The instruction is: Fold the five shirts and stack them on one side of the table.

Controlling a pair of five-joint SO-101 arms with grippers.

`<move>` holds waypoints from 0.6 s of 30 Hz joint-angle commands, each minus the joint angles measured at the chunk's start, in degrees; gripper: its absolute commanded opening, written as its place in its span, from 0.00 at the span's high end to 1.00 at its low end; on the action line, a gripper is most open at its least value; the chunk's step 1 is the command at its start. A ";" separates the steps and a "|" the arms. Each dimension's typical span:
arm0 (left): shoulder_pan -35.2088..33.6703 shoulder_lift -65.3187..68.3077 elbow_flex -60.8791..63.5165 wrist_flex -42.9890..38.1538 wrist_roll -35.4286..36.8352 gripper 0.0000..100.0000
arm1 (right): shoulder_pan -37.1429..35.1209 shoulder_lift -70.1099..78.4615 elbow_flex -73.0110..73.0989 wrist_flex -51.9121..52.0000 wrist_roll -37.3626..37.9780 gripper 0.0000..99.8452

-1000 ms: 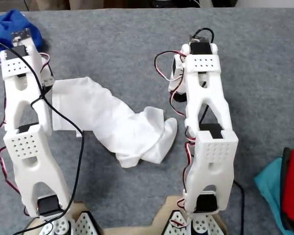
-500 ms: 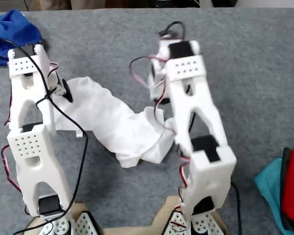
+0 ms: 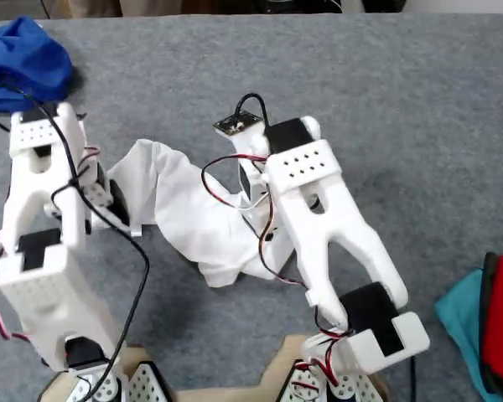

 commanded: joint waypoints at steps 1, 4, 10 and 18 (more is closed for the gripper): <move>-0.18 -7.08 11.52 -7.30 -0.62 0.75 | -0.92 -2.15 0.22 -5.54 0.62 0.83; -0.18 -8.75 17.85 -12.92 0.18 0.75 | -2.42 2.07 0.13 -8.26 0.62 0.83; -0.18 -8.84 22.07 -18.29 7.38 0.75 | -5.58 13.93 -2.68 -8.79 0.53 0.83; 2.37 -9.27 22.51 -19.34 7.74 0.98 | -0.13 20.62 -13.23 -7.65 -6.77 0.99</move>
